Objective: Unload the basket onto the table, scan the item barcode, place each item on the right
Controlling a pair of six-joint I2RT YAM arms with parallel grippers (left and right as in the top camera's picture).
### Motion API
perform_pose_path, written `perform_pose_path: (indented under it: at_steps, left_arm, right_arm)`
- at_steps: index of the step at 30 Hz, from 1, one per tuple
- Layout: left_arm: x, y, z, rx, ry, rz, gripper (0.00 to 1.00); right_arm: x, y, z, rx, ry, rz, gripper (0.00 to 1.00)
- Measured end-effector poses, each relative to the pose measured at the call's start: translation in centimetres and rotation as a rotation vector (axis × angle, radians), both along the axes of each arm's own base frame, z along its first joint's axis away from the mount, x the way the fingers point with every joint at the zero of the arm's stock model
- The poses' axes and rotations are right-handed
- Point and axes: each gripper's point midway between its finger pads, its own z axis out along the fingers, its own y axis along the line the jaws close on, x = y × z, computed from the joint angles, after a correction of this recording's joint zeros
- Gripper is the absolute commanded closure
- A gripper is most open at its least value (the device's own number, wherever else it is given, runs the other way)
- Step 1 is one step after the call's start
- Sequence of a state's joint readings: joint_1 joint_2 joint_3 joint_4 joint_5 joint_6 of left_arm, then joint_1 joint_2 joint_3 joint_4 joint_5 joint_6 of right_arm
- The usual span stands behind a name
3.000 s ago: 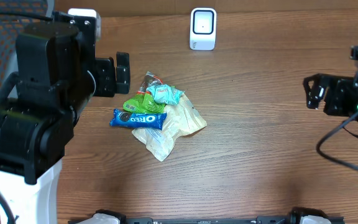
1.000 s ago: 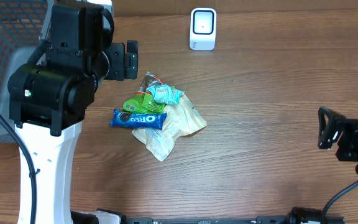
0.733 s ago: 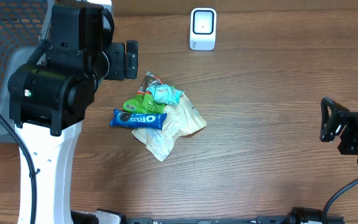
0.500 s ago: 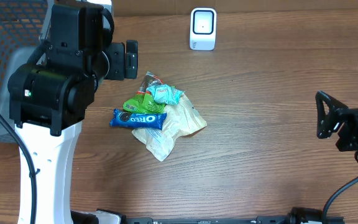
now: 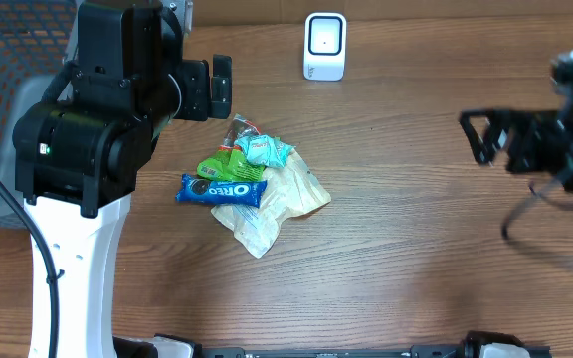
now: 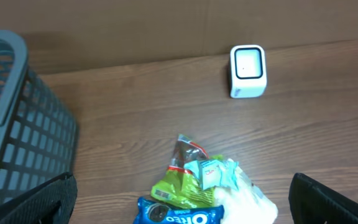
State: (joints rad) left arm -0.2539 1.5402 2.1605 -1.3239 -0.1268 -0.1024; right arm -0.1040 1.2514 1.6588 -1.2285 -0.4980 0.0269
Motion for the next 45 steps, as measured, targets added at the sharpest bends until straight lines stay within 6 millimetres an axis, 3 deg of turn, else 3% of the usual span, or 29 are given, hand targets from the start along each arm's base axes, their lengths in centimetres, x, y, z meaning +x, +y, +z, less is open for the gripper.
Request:
perform_pose_path:
  at_steps: [6,9,17,25,32,37,39,45]
  left_arm:
    - [-0.3,0.0,-1.3,-0.017,0.061,0.02,0.11]
    - [0.1,0.4,-2.7,-0.019,0.111,0.08,0.11]
    - [2.3,3.6,-5.9,-0.044,0.196,0.284,0.12]
    - [2.4,7.9,-6.0,-0.099,0.194,0.446,0.08]
    - [2.3,8.3,-6.0,-0.108,0.196,0.464,0.06]
    - [2.1,8.4,-6.4,-0.105,0.216,0.468,0.05]
    - [2.2,8.4,-6.8,-0.101,0.231,0.47,0.05]
    - [2.4,8.3,-8.2,-0.092,0.281,0.48,0.04]
  right_arm:
    - [5.0,0.5,-4.6,0.095,0.161,-0.001,0.08]
    - [7.1,1.9,-6.2,0.12,0.192,0.011,0.08]
    - [10.4,11.1,-10.2,0.078,0.21,0.151,0.08]
    - [10.8,19.0,-13.5,0.036,0.196,0.291,0.12]
    - [9.1,24.7,-19.1,-0.03,0.276,0.401,0.14]
    - [7.8,27.4,-22.1,-0.082,0.299,0.468,0.16]
    - [7.7,28.1,-23.1,-0.102,0.298,0.483,0.23]
    - [8.4,29.5,-26.0,-0.139,0.283,0.492,0.28]
